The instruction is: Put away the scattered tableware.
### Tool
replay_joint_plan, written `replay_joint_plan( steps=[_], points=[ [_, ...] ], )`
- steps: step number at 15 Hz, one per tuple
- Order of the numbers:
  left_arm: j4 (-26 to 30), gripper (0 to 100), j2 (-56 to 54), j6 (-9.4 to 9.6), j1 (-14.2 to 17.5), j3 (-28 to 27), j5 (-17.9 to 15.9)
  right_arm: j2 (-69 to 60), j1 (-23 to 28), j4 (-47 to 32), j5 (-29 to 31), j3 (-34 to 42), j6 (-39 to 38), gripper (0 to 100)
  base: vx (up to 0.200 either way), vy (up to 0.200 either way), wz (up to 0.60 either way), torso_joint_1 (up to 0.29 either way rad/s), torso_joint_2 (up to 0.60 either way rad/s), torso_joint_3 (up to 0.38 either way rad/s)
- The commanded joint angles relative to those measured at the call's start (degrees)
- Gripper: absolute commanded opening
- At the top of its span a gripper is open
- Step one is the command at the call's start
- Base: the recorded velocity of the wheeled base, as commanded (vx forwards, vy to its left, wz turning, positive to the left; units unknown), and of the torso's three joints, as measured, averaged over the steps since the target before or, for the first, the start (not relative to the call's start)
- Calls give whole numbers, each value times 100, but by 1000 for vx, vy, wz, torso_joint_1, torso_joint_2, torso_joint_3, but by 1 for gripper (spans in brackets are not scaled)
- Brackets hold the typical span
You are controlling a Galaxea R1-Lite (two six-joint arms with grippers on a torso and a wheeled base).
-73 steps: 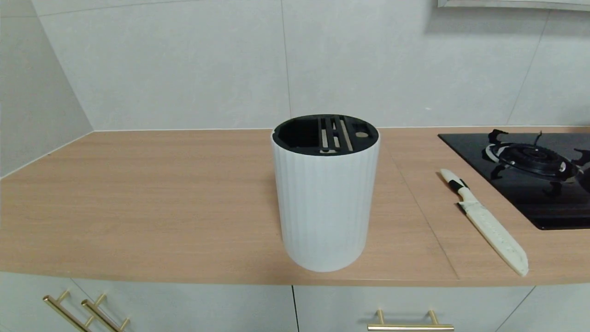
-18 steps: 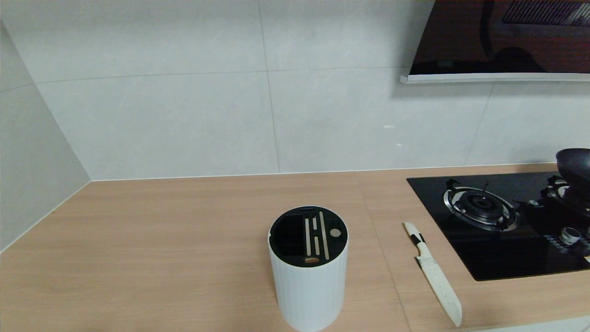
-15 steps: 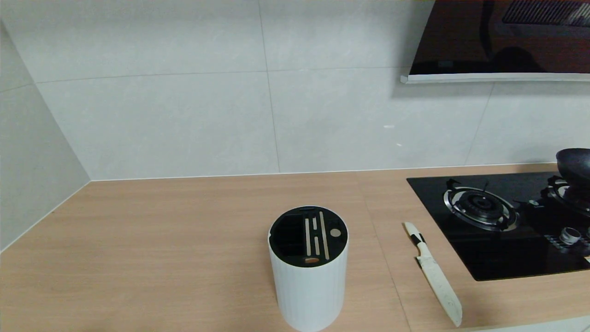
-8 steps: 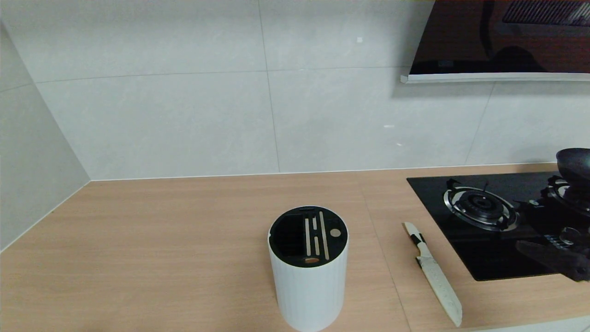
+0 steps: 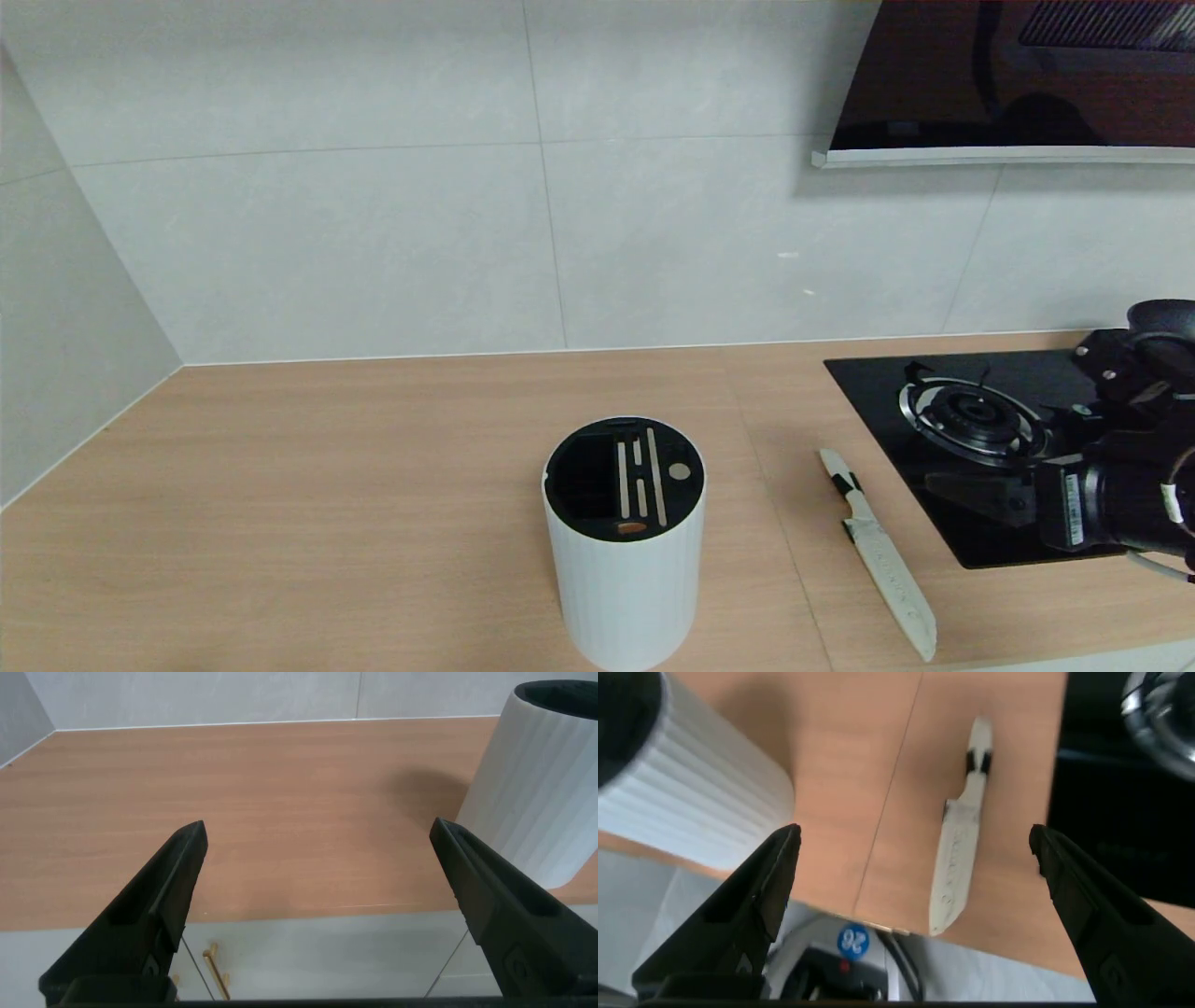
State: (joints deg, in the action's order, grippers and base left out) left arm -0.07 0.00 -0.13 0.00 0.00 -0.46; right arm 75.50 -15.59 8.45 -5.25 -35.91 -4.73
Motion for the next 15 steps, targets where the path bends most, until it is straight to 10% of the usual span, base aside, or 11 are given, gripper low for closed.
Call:
replay_joint_plan(
  steps=[1, 15],
  points=[
    [-1, 100, 9, -4, 0, 0, 2, 571, -146, 43, 191, 23, 25, 100, 0, 0, 0, 0, 0, 0],
    [-1, 100, 9, -4, 0, 0, 2, 2874, -216, 2196, 930, 427, 7, 100, 0, 0, 0, 0, 0, 0]
  ],
)
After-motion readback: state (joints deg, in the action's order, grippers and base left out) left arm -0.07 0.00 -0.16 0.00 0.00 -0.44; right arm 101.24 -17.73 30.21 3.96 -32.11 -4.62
